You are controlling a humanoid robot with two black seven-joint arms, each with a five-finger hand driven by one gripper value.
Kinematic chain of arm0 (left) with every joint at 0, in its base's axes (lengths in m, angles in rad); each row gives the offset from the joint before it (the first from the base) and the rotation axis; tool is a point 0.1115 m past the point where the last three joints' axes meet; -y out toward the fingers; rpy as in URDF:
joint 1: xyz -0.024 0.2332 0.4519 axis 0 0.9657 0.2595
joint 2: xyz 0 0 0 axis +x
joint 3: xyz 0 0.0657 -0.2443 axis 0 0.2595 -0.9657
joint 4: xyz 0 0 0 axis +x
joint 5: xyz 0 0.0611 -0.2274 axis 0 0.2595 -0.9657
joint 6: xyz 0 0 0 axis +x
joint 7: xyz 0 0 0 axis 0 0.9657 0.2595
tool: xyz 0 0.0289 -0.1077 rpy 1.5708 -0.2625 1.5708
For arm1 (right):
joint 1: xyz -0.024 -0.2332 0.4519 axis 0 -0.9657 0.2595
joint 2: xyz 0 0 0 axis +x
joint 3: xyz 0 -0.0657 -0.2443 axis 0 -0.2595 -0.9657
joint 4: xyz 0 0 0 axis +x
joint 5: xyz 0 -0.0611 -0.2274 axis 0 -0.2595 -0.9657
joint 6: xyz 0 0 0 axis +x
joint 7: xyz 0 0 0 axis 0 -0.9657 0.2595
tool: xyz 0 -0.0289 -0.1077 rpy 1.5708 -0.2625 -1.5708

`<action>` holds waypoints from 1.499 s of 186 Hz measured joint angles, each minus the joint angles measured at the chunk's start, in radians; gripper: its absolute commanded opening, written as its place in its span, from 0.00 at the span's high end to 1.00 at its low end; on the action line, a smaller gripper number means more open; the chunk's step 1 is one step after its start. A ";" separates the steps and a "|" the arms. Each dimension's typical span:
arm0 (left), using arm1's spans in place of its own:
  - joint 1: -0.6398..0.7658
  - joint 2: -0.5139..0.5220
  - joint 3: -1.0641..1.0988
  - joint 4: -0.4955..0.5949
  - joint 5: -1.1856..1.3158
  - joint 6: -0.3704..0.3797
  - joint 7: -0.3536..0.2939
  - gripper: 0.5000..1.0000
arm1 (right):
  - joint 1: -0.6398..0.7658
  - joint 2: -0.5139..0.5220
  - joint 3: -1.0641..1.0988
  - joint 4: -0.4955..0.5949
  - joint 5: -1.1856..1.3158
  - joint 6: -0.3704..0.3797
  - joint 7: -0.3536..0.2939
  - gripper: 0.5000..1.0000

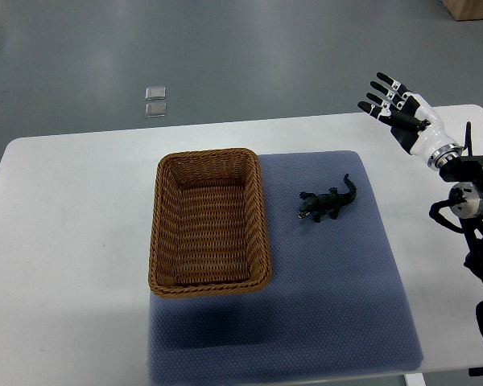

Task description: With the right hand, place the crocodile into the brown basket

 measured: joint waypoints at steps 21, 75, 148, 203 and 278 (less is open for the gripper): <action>0.002 0.000 0.002 -0.001 0.000 0.000 0.000 0.00 | 0.000 0.000 0.000 0.000 0.000 0.001 0.000 0.14; 0.003 0.000 -0.001 -0.001 0.000 0.000 0.000 0.00 | -0.001 -0.002 0.000 0.000 0.000 0.007 0.000 0.14; 0.003 0.000 -0.002 -0.002 0.000 0.000 0.000 0.00 | 0.011 -0.004 0.000 0.000 0.000 0.013 0.000 0.14; 0.003 0.000 -0.002 -0.001 0.000 0.000 0.000 0.00 | 0.014 -0.003 0.000 0.000 0.000 0.014 0.000 0.14; 0.003 0.000 -0.002 -0.001 0.000 0.000 0.000 0.00 | 0.004 -0.006 -0.002 0.040 0.000 0.014 0.000 0.14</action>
